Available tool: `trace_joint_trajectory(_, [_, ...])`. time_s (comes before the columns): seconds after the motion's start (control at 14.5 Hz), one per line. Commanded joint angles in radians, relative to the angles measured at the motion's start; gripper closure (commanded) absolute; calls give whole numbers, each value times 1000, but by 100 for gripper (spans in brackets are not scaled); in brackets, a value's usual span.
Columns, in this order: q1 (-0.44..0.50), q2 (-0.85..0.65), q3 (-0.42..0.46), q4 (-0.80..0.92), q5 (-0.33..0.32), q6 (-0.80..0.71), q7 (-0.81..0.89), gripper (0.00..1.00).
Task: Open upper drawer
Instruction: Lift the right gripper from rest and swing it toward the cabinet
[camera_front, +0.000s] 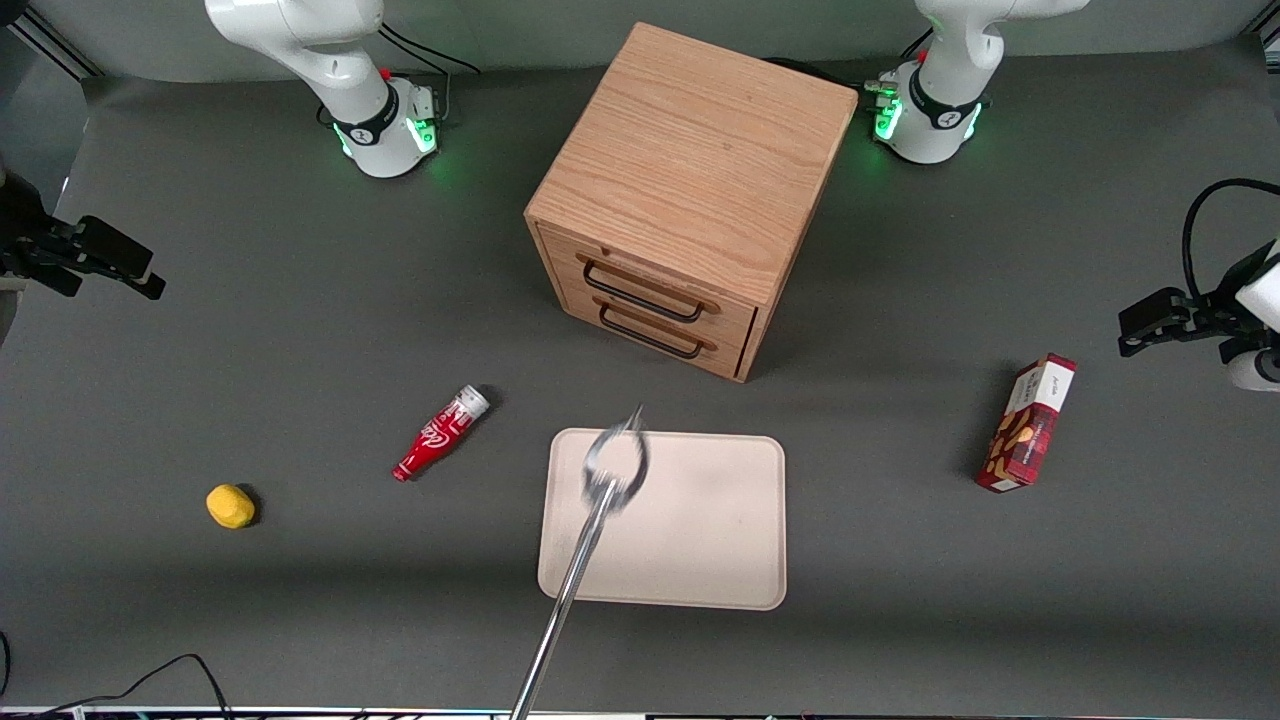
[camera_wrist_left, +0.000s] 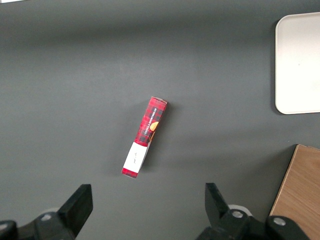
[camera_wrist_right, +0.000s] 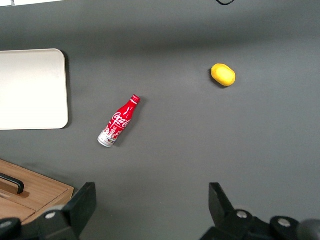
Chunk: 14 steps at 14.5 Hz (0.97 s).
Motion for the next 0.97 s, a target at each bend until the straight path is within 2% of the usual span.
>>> trace_joint_trajectory(0.0, [3, 21, 2, 39, -18, -31, -3, 0])
trace_joint_trajectory(0.21, [3, 38, 19, 52, -18, -40, -5, 0])
trace_joint_trajectory(0.34, [3, 46, 99, 62, -42, -40, -3, 0])
trace_joint_trajectory(0.55, [3, 89, 240, 90, -61, -37, -17, 0])
trace_joint_trajectory(0.76, [3, 170, 425, 131, -77, -24, -11, 0])
trace_joint_trajectory(0.83, [3, 216, 482, 153, -108, -7, -11, 0])
trace_joint_trajectory(0.9, [12, 260, 540, 170, -169, 28, -17, 0])
